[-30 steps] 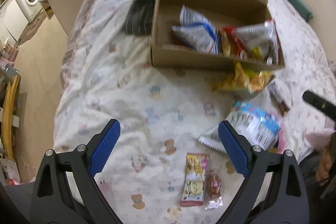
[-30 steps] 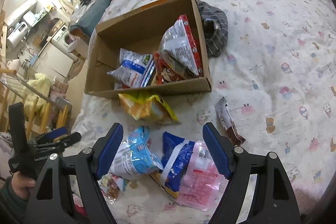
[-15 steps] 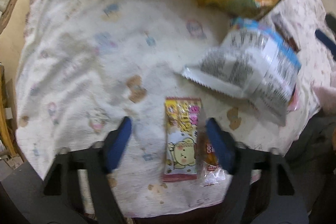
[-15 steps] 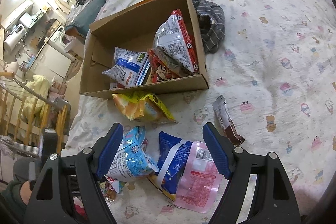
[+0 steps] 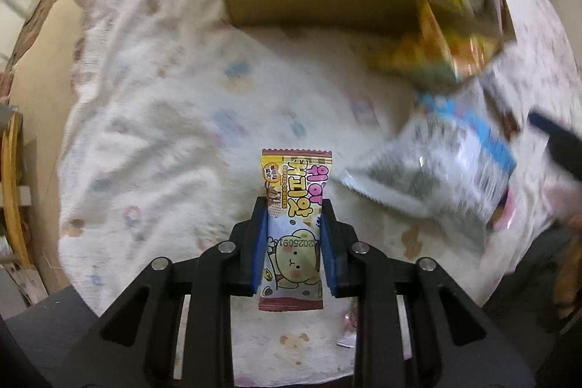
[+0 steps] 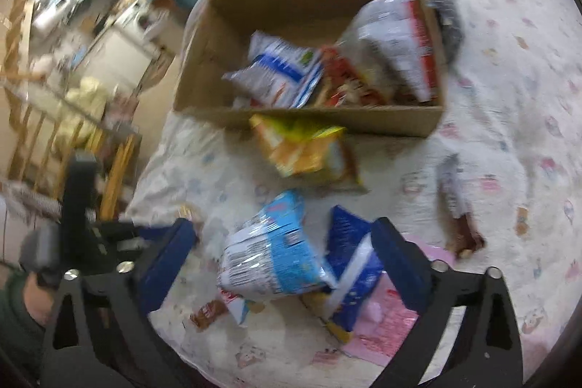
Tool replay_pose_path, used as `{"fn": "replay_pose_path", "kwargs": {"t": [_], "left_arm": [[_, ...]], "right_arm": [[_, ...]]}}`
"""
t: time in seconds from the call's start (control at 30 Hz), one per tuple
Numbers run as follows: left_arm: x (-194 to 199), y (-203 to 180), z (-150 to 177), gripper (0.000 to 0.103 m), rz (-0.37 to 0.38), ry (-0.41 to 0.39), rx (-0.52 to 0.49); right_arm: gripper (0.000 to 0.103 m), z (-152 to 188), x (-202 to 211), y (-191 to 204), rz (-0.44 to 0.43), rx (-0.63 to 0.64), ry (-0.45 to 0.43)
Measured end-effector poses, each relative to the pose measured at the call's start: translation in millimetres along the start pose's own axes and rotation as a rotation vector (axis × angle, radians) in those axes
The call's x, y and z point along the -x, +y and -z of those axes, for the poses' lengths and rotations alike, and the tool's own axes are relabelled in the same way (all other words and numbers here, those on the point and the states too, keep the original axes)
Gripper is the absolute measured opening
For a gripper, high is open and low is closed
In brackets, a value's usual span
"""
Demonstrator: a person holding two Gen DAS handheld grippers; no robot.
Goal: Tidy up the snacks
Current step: 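Grasp the yellow candy stick with the left tool while the right tool grasps a blue-white bag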
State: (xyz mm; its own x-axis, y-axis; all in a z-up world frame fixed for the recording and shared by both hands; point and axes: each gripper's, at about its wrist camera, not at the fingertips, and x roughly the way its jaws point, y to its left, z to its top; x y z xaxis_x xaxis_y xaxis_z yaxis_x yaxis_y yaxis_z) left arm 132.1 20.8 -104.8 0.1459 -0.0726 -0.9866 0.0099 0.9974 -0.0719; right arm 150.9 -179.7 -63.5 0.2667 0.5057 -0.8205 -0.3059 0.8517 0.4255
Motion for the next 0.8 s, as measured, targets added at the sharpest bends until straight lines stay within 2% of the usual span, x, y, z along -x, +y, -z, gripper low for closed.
{"fn": "replay_pose_path", "kwargs": {"t": [0.13, 0.33, 0.47, 0.5, 0.53, 0.57, 0.63, 0.67, 0.8], "left_arm": [[18, 20, -4, 0.022, -0.045, -0.087, 0.078], [29, 44, -14, 0.023, -0.025, -0.114, 0.150], [32, 57, -18, 0.023, -0.005, -0.118, 0.184], [32, 57, -20, 0.023, -0.002, -0.117, 0.189], [32, 54, -19, 0.023, 0.005, -0.116, 0.191], [29, 55, -24, 0.023, 0.009, -0.116, 0.191], [31, 51, -23, 0.023, 0.008, -0.120, 0.186], [32, 49, -24, 0.023, 0.008, -0.123, 0.186], [41, 40, -29, 0.023, 0.012, -0.145, 0.179]], "right_arm": [[0.102, 7, -21, 28, 0.047, 0.137, 0.075], [0.102, 20, -51, 53, 0.155, 0.301, 0.164], [0.100, 22, -69, 52, 0.191, 0.316, 0.220], [0.091, 21, -69, 51, 0.190, 0.315, 0.222], [0.076, 21, -70, 50, 0.184, 0.314, 0.225], [0.076, 21, -70, 49, 0.177, 0.310, 0.229], [0.067, 21, -63, 47, 0.147, 0.301, 0.213], [0.066, 20, -59, 47, 0.131, 0.295, 0.210], [0.064, 13, -29, 44, -0.003, 0.238, 0.143]]}}
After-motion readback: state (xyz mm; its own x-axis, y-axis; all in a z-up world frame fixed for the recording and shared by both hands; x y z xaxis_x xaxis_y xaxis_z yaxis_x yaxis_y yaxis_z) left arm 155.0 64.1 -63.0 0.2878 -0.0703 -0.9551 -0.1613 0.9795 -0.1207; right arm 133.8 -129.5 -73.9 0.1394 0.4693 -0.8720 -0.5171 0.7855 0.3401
